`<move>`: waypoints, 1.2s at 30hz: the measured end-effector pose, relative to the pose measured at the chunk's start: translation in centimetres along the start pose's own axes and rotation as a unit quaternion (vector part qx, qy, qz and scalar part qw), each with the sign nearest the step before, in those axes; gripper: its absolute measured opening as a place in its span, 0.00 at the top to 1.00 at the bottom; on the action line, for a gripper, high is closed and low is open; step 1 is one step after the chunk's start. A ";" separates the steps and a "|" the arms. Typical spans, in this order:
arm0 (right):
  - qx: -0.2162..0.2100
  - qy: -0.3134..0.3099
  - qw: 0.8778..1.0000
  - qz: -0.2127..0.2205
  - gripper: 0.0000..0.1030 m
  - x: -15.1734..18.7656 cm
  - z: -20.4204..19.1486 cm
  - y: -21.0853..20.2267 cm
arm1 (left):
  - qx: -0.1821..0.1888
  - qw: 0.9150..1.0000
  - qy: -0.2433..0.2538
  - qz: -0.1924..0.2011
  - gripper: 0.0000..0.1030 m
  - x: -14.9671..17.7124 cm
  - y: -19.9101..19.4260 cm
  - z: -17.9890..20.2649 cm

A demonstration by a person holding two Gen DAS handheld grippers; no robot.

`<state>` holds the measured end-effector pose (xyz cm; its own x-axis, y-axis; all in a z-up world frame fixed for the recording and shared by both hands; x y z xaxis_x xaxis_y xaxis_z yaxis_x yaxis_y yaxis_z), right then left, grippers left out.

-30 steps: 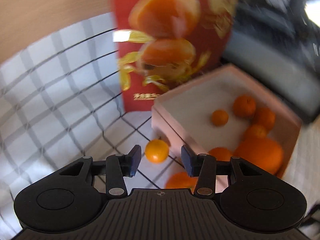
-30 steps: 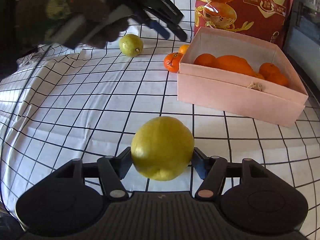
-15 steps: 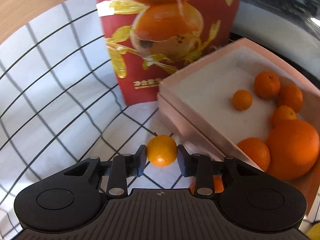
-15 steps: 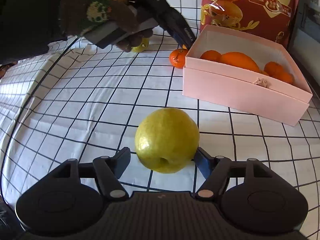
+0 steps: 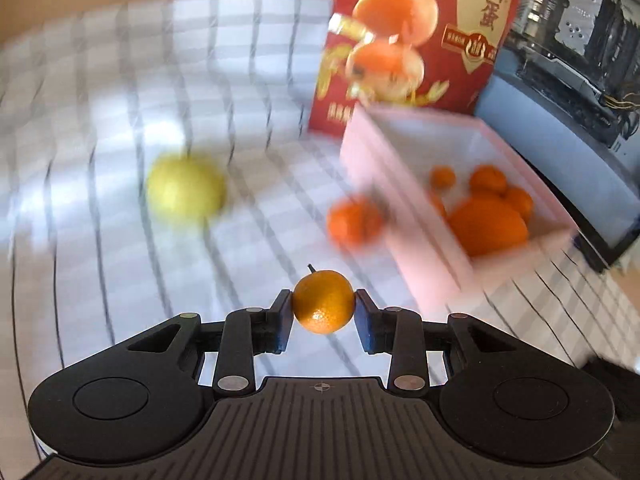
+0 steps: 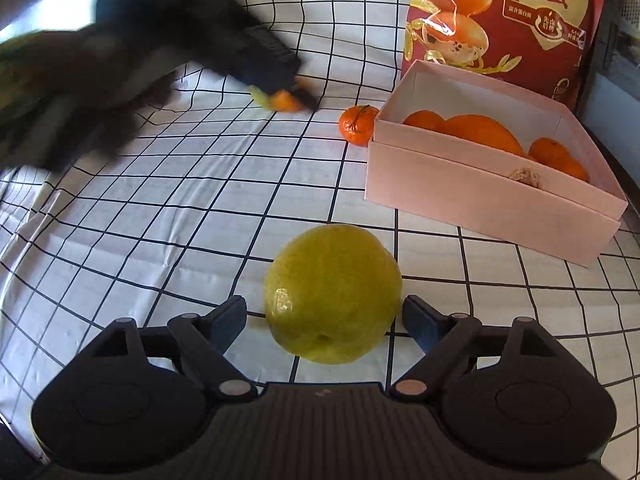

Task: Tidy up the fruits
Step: 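Grasp a mandarin beside the box with left tool while right tool holds the pear, then carry the held pear and mandarin toward the pink box with both tools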

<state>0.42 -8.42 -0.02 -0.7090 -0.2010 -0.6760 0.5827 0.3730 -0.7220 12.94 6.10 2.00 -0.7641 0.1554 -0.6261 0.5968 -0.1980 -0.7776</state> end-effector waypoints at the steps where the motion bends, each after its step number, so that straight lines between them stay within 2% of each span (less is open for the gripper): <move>1: 0.003 -0.007 1.000 0.001 0.15 0.2 -0.1 0.0 | -0.001 1.000 -0.013 -0.010 0.64 1.7 -0.6 0.0; 5: 0.007 -0.004 1.000 0.008 0.06 0.7 0.0 0.0 | -0.019 0.999 -0.021 -0.025 0.64 6.6 -2.8 0.2; 7: 0.009 -0.001 1.000 0.006 0.00 0.8 0.0 0.1 | -0.030 0.999 -0.032 -0.020 0.64 7.7 -3.6 0.1; 10: 0.011 0.004 1.000 -0.002 0.00 0.7 0.0 0.2 | -0.034 0.998 -0.048 -0.016 0.64 8.6 -4.3 -0.3; 18: 0.002 -0.005 1.000 -0.020 0.01 0.3 0.1 0.4 | -0.038 0.997 -0.059 -0.009 0.64 9.2 -4.6 0.0; 21: 0.010 0.011 1.000 -0.019 0.10 0.2 0.7 -0.1 | -0.030 0.998 -0.061 -0.014 0.64 9.0 -4.5 0.0; 31: 0.044 0.045 0.998 -0.020 0.10 1.6 2.8 -1.9 | -0.018 0.998 -0.055 -0.016 0.64 8.7 -4.1 0.4; 36: 0.039 0.037 0.999 -0.006 0.11 1.6 2.4 -2.9 | -0.014 0.998 -0.052 -0.017 0.64 8.6 -4.0 0.5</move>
<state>-1.44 -11.96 0.65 -0.7411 -0.1368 -0.6572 0.6019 0.2983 -0.7408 3.88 7.75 -0.24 -0.8045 0.0598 -0.5910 0.5758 -0.1662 -0.8006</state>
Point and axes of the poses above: each gripper's, at about its wrist camera, not at the fingertips, and y roughly the way its jaws point, z to its right, x to its underside, the point moved 4 cm from there along y, roughly the way its jaws point, and after that the axes turned 10 degrees about -x, right-handed, at the moved point
